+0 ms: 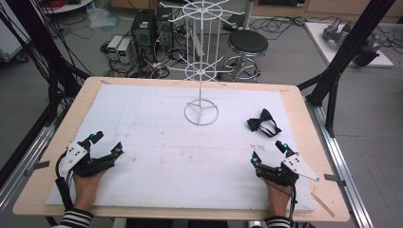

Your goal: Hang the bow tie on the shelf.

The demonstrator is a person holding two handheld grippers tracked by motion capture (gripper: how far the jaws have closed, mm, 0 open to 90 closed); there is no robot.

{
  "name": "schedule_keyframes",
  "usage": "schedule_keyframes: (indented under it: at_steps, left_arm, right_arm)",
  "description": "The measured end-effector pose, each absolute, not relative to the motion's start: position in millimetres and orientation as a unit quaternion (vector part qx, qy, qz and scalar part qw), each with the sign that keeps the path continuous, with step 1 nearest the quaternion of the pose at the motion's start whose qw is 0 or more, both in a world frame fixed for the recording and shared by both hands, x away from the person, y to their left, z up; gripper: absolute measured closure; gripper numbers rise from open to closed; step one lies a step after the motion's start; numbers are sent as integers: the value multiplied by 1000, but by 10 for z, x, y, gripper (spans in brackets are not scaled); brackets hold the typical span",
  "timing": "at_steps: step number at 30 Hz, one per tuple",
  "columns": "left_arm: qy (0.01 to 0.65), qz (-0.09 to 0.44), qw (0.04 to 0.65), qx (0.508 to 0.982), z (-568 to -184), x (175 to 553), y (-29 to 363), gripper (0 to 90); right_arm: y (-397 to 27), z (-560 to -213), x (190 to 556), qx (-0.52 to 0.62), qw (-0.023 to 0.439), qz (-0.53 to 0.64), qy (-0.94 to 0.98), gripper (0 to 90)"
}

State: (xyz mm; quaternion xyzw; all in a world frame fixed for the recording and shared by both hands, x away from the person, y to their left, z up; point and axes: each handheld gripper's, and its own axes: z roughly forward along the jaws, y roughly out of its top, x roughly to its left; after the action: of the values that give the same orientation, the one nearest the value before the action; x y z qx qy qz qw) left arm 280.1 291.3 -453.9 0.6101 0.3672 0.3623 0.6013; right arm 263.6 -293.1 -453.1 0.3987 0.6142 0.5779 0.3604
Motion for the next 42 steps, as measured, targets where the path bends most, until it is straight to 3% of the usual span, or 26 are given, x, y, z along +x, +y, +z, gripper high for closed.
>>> schedule_keyframes:
  at_steps: [42]
  left_arm:
    - [371, 371, 600, 604, -4541, 2791, 2903, 164]
  right_arm:
    - [-2908, -4508, 2686, 411, 352, 559, 628, 38]
